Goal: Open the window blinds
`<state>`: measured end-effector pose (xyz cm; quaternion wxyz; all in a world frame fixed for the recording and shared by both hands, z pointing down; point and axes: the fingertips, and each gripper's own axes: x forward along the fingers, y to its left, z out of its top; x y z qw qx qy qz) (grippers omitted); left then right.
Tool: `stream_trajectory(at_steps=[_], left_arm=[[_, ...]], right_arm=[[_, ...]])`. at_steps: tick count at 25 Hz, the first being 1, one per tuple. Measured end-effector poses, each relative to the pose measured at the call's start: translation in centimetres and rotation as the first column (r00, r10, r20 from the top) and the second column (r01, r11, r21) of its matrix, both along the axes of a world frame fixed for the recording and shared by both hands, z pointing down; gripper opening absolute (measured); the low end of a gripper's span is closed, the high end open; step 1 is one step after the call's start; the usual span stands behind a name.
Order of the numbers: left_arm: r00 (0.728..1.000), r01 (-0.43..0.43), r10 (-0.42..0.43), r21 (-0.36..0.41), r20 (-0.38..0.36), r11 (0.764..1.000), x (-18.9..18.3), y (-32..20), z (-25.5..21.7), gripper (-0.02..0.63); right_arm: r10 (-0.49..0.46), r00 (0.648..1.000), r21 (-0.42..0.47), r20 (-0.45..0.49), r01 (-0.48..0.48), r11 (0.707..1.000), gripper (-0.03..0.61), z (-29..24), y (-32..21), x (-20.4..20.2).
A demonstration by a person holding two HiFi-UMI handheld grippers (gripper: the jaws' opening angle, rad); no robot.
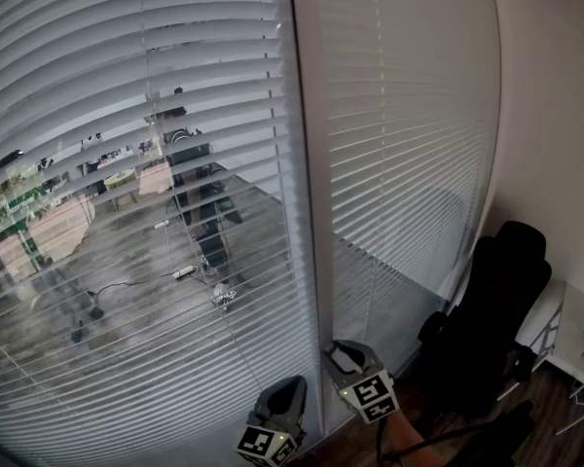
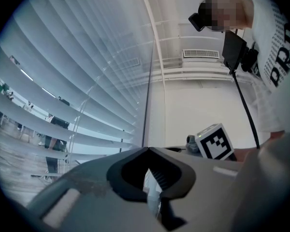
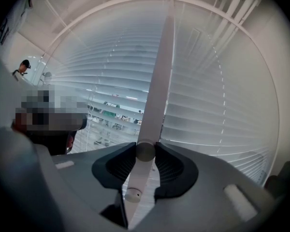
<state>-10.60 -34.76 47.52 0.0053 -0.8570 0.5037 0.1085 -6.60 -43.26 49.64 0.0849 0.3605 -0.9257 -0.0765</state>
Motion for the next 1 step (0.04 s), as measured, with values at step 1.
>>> stream_trajectory(at_steps=[1], left_arm=[[1.0, 0.0, 0.0, 0.001, 0.009, 1.0, -0.06, -0.04, 0.17, -0.008]], right_arm=[[0.0, 1.0, 0.0, 0.001, 0.0, 1.0, 0.132, -0.03, -0.04, 0.01]])
